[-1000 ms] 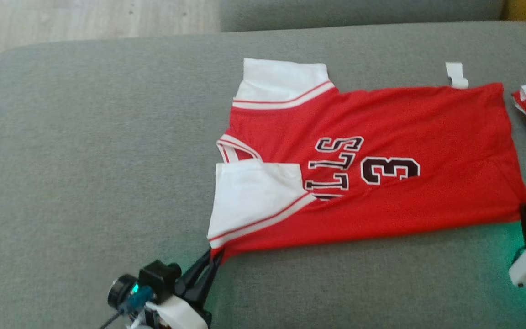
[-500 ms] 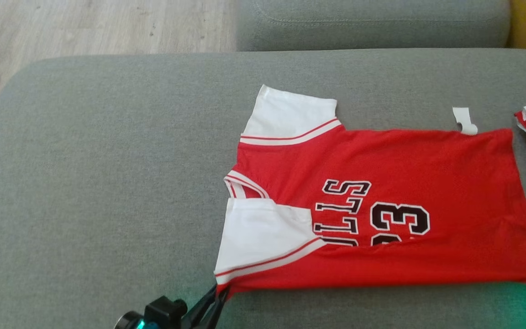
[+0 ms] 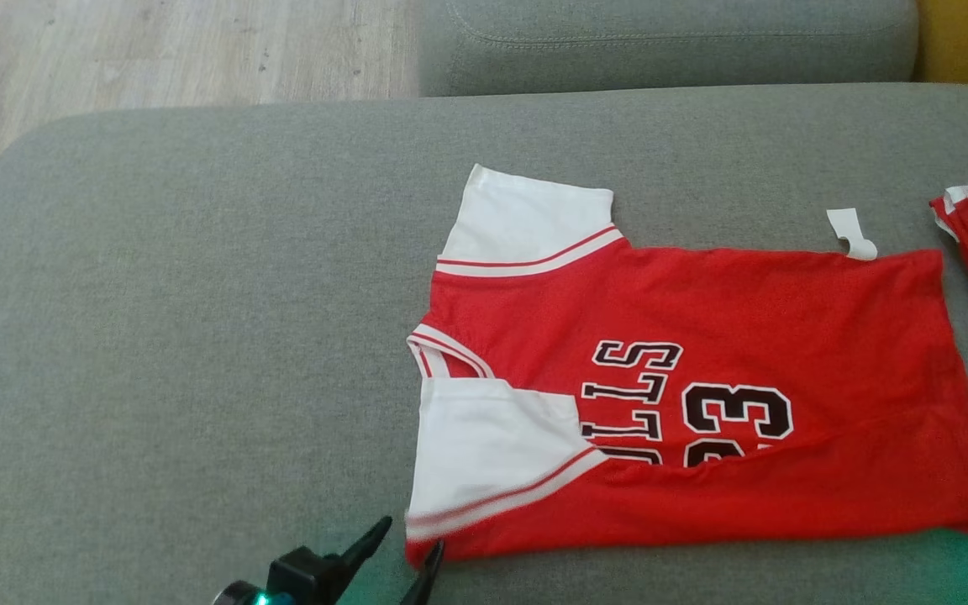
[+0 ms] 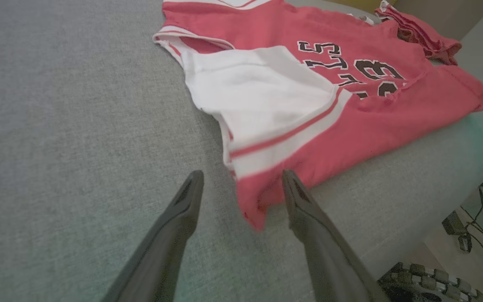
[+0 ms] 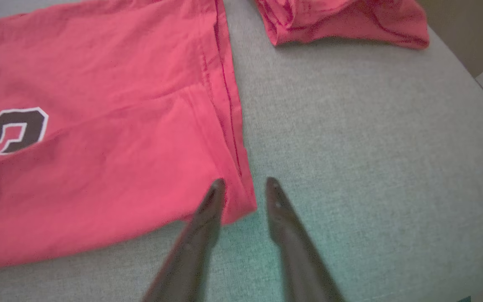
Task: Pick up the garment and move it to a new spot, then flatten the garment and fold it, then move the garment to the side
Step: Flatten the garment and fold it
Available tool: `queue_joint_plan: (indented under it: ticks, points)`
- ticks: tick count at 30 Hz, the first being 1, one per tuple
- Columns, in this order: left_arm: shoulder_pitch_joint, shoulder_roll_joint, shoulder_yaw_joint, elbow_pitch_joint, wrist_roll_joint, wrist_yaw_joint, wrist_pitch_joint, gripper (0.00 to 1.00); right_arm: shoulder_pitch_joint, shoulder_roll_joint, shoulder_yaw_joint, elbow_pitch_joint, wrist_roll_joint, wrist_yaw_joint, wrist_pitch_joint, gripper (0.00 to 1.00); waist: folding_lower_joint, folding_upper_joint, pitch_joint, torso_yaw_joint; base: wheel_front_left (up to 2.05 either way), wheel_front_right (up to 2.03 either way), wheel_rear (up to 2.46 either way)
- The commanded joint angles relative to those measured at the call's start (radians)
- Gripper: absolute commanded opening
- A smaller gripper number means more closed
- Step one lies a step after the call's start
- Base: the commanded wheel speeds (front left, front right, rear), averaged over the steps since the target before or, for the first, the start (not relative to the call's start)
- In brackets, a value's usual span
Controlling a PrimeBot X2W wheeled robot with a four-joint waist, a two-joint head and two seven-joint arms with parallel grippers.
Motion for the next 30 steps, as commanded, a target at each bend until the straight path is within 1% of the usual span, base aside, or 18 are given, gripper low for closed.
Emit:
queue_joint_plan:
  ticks: [1, 4, 8, 12, 14, 17, 21, 24, 27, 28, 30]
  points:
    - [-0.031, 0.017, 0.033, -0.036, -0.012, 0.006, 0.0, 1.0, -0.012, -0.028, -0.009, -0.048, -0.02, -0.001, -0.024, 1.0, 0.0, 0.0, 0.0, -0.002, 0.0, 0.0, 0.0]
    - [-0.058, 0.012, 0.061, -0.068, -0.033, 0.012, -0.009, 1.0, -0.035, -0.013, -0.017, -0.1, -0.051, -0.001, -0.074, 1.0, 0.0, 0.0, 0.006, -0.012, 0.0, 0.0, 0.0]
    - [-0.139, 0.031, 0.096, -0.12, -0.043, 0.005, 0.022, 1.0, -0.073, -0.003, 0.003, -0.16, -0.062, -0.001, -0.128, 1.0, 0.0, 0.0, 0.032, -0.023, 0.0, 0.0, 0.0]
    - [-0.299, 0.073, 0.138, -0.15, -0.04, -0.016, 0.098, 1.0, -0.122, -0.005, 0.053, -0.206, -0.082, -0.001, -0.166, 1.0, 0.0, 0.0, 0.083, -0.041, 0.0, 0.0, 0.0]
    - [-0.397, 0.077, 0.166, -0.143, -0.065, -0.034, 0.141, 1.0, -0.148, -0.005, 0.075, -0.218, -0.084, -0.001, -0.176, 1.0, 0.0, 0.0, 0.113, -0.051, 0.0, 0.0, 0.0]
    - [-0.551, 0.083, 0.193, -0.083, -0.111, -0.062, 0.223, 1.0, -0.187, 0.002, 0.107, -0.234, -0.088, -0.001, -0.18, 1.0, 0.0, 0.0, 0.16, -0.077, 0.0, 0.0, 0.0]
    - [-0.755, 0.089, 0.177, 0.041, -0.152, -0.091, 0.338, 1.0, -0.229, 0.006, 0.146, -0.237, -0.09, -0.001, -0.185, 1.0, 0.0, 0.0, 0.216, -0.124, 0.0, 0.0, 0.0]
    - [-0.883, 0.088, 0.149, 0.128, -0.193, -0.101, 0.422, 1.0, -0.259, 0.013, 0.17, -0.233, -0.088, -0.001, -0.202, 1.0, 0.0, 0.0, 0.254, -0.168, 0.0, 0.0, 0.0]
    - [-0.988, 0.1, 0.114, 0.198, -0.221, -0.103, 0.496, 1.0, -0.285, 0.015, 0.191, -0.221, -0.082, -0.001, -0.224, 1.0, 0.0, 0.0, 0.293, -0.212, 0.0, 0.0, 0.0]
    - [-0.988, 0.1, 0.114, 0.198, -0.221, -0.103, 0.496, 1.0, -0.285, 0.015, 0.191, -0.221, -0.082, -0.001, -0.224, 1.0, 0.0, 0.0, 0.293, -0.212, 0.0, 0.0, 0.0]
    - [-1.039, 0.113, 0.084, 0.241, -0.238, -0.104, 0.539, 1.0, -0.297, 0.016, 0.199, -0.209, -0.078, -0.001, -0.237, 1.0, 0.0, 0.0, 0.314, -0.237, 0.0, 0.0, 0.0]
